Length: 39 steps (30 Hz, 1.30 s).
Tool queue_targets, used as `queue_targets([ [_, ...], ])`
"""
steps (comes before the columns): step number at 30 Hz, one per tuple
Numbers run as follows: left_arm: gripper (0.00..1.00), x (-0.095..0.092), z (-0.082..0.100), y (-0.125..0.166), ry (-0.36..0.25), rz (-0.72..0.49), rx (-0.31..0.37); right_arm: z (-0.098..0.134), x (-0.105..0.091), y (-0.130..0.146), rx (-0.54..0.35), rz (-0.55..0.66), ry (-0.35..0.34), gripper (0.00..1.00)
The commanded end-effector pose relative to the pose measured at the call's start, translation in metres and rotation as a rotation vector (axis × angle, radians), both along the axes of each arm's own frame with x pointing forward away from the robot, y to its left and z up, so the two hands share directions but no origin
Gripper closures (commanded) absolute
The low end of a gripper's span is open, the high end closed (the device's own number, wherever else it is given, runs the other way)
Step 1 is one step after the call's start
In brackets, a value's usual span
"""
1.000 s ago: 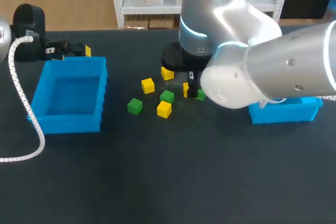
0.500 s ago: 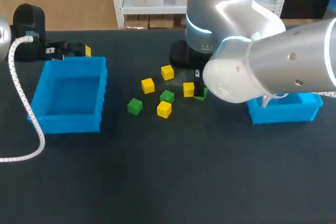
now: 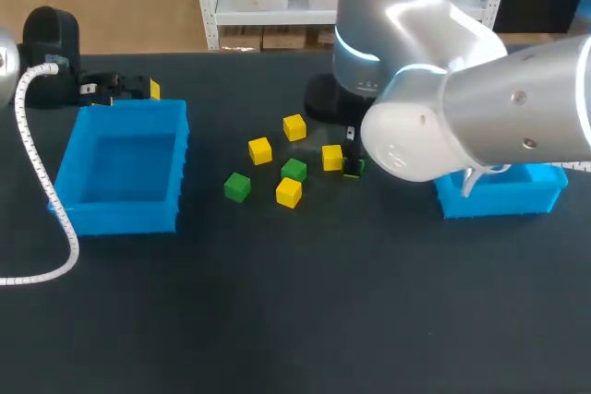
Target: Put the green cubes in the right bin and the yellow cubes in the left bin.
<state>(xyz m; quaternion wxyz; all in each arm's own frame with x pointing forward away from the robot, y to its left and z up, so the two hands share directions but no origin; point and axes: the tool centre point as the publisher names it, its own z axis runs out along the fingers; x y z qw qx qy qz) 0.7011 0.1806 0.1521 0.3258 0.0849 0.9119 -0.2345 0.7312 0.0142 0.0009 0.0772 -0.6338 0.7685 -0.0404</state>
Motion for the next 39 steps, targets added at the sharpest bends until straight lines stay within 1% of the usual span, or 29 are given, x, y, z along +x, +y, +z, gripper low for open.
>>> queue_targets([
  [1,0.0,0.0,-0.001,0.002,-0.006,-0.006,-0.008,-0.001,-0.003,-0.002,0.005,-0.009,-0.003,0.0],
  [2,0.0,0.0,-0.001,0.002,-0.006,-0.006,-0.008,-0.002,-0.003,-0.002,0.004,-0.01,-0.003,0.0],
  [3,0.0,0.0,-0.001,0.002,-0.006,-0.006,-0.008,-0.003,-0.003,-0.002,0.004,-0.011,-0.002,0.15],
  [4,0.0,0.0,-0.001,0.002,-0.006,-0.006,-0.008,-0.004,-0.004,-0.003,0.003,-0.013,-0.002,0.52],
  [5,0.0,0.0,-0.001,0.002,-0.006,-0.006,-0.008,-0.005,-0.004,-0.003,0.002,-0.014,-0.002,0.6],
  [7,0.0,0.0,-0.001,0.002,-0.006,-0.006,-0.008,-0.006,-0.006,-0.002,0.005,-0.027,-0.002,0.8],
  [8,0.0,0.0,-0.001,0.002,-0.006,-0.006,-0.008,-0.007,-0.007,-0.002,0.005,-0.028,-0.003,0.88],
  [10,0.0,0.0,-0.001,0.002,-0.006,-0.006,-0.008,-0.008,-0.008,-0.002,0.008,-0.039,-0.005,1.0],
  [18,0.0,0.0,-0.001,0.002,-0.006,-0.006,-0.008,-0.011,-0.013,0.0,0.006,-0.065,-0.005,1.0],
  [22,0.0,0.0,-0.001,0.002,-0.006,-0.006,-0.008,-0.01,-0.011,-0.004,0.003,-0.091,-0.013,1.0],
  [27,0.0,0.0,-0.001,0.002,-0.006,-0.006,-0.008,0.011,0.0,-0.011,0.024,-0.13,-0.039,1.0],
  [31,0.0,0.0,-0.001,0.002,-0.006,-0.006,-0.008,0.035,0.011,-0.019,0.054,-0.159,-0.071,1.0],
  [35,0.0,0.0,-0.001,0.002,-0.006,-0.006,-0.008,0.057,0.02,-0.033,0.075,-0.185,-0.106,1.0],
  [39,0.0,0.0,-0.001,0.002,-0.006,-0.006,-0.008,0.077,0.023,-0.049,0.101,-0.22,-0.134,1.0],
])
